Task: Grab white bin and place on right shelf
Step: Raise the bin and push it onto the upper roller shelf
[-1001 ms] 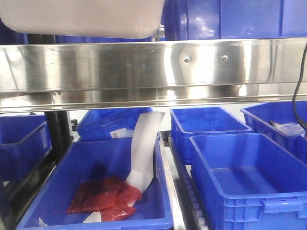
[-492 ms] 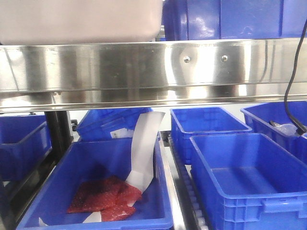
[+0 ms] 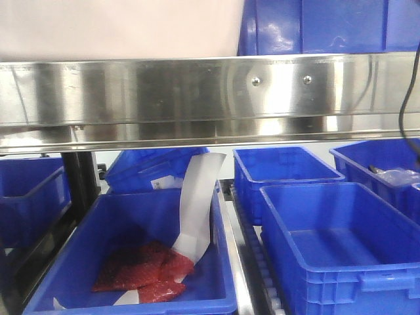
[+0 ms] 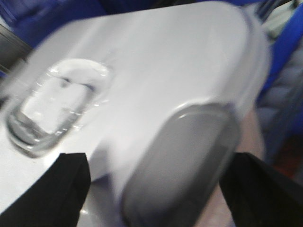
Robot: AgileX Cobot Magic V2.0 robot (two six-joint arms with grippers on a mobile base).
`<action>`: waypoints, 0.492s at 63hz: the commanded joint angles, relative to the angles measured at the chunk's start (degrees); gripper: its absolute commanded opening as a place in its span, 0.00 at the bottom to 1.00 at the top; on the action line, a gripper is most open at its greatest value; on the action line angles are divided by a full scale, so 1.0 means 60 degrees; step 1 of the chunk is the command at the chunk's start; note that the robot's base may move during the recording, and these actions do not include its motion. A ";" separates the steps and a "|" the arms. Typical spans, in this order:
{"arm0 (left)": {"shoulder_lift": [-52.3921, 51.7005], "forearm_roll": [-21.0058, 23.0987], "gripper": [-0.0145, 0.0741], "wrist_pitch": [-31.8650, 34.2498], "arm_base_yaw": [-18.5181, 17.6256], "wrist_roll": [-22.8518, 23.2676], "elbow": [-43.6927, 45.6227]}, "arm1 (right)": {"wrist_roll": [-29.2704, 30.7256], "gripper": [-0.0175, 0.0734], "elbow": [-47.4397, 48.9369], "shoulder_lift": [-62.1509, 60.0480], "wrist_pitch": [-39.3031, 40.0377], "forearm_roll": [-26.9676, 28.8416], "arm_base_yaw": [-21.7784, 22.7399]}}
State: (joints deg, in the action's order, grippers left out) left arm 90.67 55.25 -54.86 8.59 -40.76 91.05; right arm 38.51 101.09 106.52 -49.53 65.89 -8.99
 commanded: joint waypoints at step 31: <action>-0.0641 -0.0994 0.72 -0.0154 -0.0076 0.0278 0.1323 | 0.0215 0.89 0.1177 -0.1370 0.0809 -0.2043 0.0028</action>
State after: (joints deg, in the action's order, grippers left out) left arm 90.04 47.26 -57.48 8.48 -40.21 96.87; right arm 39.07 105.86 102.69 -47.30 51.64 -8.99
